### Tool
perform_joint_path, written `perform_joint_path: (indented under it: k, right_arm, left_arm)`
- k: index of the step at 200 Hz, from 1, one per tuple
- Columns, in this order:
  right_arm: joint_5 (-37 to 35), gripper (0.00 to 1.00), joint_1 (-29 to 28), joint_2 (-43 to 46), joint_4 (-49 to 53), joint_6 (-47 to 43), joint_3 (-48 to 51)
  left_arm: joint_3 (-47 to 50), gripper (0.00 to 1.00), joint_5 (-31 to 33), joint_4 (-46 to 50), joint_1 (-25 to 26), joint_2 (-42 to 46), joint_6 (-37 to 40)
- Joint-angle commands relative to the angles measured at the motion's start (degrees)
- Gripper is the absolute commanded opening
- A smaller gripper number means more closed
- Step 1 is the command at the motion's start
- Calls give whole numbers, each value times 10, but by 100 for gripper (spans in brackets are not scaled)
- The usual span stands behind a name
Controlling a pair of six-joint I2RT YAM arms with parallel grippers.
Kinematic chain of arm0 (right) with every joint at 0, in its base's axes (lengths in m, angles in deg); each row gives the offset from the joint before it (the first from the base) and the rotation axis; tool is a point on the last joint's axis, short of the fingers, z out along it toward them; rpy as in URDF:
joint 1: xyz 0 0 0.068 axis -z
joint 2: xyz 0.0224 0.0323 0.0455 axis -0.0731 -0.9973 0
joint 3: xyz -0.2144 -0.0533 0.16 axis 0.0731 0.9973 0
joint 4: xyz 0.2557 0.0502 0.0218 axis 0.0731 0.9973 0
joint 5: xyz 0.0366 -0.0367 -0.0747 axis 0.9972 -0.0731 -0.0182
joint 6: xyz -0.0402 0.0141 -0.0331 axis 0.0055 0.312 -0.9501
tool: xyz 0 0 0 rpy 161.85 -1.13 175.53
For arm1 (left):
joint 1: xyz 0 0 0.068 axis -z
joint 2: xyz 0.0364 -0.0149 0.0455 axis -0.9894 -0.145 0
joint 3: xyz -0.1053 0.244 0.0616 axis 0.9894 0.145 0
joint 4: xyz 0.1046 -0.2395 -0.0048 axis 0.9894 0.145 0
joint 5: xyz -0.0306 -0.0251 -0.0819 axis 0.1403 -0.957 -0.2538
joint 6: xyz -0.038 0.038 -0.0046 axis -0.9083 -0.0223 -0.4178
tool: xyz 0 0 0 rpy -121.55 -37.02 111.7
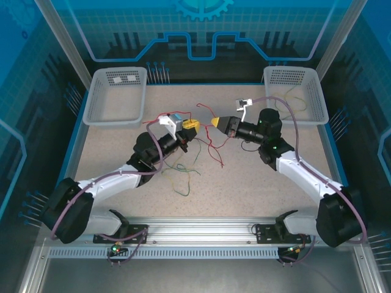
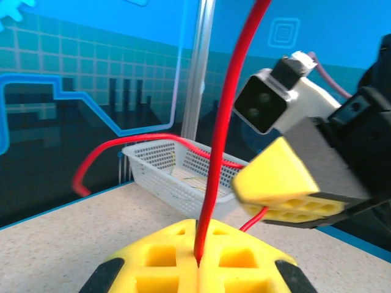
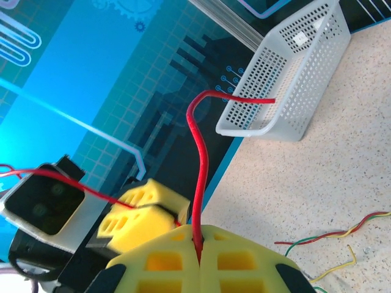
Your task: Untangle the cables
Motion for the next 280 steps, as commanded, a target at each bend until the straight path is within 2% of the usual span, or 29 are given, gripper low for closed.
perform_joint_path:
  k: [1, 62, 93, 159, 192, 209, 248, 280]
  right_arm:
    - [-5, 0, 25, 23, 6, -12, -4]
    - [7, 0, 56, 45, -9, -2, 17]
    - [7, 0, 96, 57, 5, -4, 34]
    - [-56, 0, 162, 113, 57, -24, 80]
    - [-75, 0, 230, 175, 117, -30, 87]
    - [-60, 0, 268, 196, 145, -38, 79]
    - [-38, 0, 283, 204, 159, -49, 73]
    - [-45, 0, 280, 213, 138, -45, 92]
  left_arm:
    - [23, 0, 92, 18, -30, 22, 17]
    - [45, 0, 160, 73, -59, 50, 25]
    - [61, 0, 162, 96, -86, 80, 24]
    - [80, 0, 174, 141, -112, 145, 50]
    - [94, 0, 184, 148, -136, 160, 51]
    - [97, 0, 189, 147, -145, 167, 48]
    - [55, 0, 184, 174, -151, 176, 58]
    - [-13, 0, 191, 211, -181, 160, 79]
